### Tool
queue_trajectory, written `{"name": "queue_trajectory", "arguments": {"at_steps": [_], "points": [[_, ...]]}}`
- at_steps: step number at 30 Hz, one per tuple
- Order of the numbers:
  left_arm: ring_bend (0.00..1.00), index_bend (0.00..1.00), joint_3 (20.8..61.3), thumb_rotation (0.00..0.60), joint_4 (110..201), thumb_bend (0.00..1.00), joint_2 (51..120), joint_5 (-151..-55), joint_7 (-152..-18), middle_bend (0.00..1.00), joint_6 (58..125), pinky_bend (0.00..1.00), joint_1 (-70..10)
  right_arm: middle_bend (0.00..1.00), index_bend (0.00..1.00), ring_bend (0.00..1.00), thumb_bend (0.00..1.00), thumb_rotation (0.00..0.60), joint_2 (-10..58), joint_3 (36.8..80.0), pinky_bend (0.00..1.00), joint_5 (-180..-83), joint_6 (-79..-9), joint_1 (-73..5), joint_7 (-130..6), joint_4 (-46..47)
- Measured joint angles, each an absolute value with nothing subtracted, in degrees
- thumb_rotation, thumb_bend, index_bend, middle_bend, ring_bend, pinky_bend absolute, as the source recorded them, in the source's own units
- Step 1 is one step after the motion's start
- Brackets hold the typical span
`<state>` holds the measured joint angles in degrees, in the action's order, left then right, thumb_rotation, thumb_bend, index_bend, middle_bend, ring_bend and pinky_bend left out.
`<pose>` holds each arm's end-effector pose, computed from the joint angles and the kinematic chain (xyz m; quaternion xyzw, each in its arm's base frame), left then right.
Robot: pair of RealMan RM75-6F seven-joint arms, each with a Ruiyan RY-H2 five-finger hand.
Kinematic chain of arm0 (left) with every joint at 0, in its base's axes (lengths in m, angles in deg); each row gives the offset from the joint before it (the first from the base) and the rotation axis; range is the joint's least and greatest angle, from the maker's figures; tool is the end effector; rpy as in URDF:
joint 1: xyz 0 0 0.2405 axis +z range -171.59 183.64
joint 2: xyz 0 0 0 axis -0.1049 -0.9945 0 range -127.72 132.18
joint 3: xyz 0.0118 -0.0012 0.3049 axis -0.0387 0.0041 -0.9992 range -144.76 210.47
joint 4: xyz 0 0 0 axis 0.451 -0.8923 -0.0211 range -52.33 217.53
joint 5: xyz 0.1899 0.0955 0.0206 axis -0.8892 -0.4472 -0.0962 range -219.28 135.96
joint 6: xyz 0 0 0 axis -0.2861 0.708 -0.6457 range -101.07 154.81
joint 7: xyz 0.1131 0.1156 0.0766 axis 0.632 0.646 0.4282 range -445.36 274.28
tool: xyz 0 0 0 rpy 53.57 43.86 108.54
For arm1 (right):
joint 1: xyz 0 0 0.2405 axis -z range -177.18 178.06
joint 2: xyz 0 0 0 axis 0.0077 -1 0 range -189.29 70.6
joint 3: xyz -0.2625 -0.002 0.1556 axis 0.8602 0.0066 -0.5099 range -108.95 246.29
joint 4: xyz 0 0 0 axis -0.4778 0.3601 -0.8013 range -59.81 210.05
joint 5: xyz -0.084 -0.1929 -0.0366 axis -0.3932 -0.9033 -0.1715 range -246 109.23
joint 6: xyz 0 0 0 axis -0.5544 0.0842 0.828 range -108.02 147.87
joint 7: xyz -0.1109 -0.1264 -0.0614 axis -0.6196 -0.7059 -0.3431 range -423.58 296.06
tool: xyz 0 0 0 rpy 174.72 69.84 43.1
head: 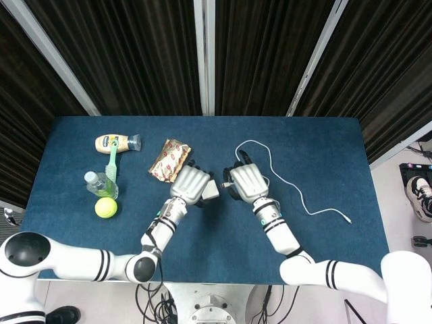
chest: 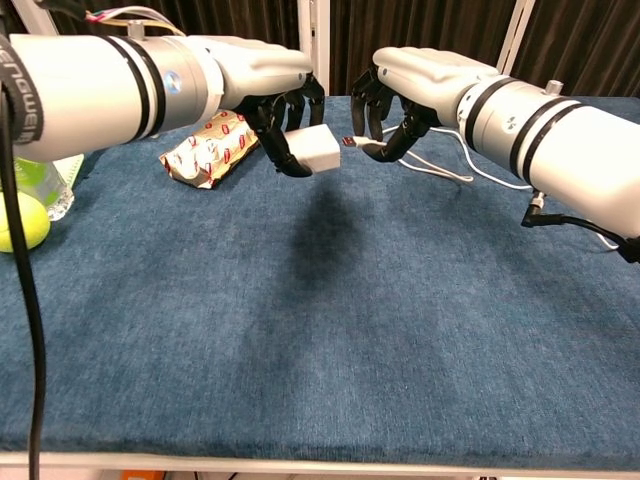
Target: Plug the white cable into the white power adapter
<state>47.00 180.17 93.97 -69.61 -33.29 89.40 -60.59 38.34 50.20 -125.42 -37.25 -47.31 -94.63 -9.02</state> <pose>-0.0210 0.4227 -0.0560 -0.7968 -0.3111 -0.3008 0.4217 -0.0976 -0.4271 -0.0584 0.7228 -0.3641 0.4129 0.4178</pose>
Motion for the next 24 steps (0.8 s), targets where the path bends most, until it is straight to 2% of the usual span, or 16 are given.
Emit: {"name": "queue_trajectory", "arguments": {"at_steps": [24], "points": [[0.34, 0.42, 46.5, 0.488, 179.0, 0.24, 94.6, -66.1, -32.6, 0.48, 89.5, 0.19, -63.7, 0.55, 0.69, 0.33, 0.37, 0.6, 38.5, 51.8, 0.0, -124.0, -38.6, -48.7, -93.7, -8.8]]}}
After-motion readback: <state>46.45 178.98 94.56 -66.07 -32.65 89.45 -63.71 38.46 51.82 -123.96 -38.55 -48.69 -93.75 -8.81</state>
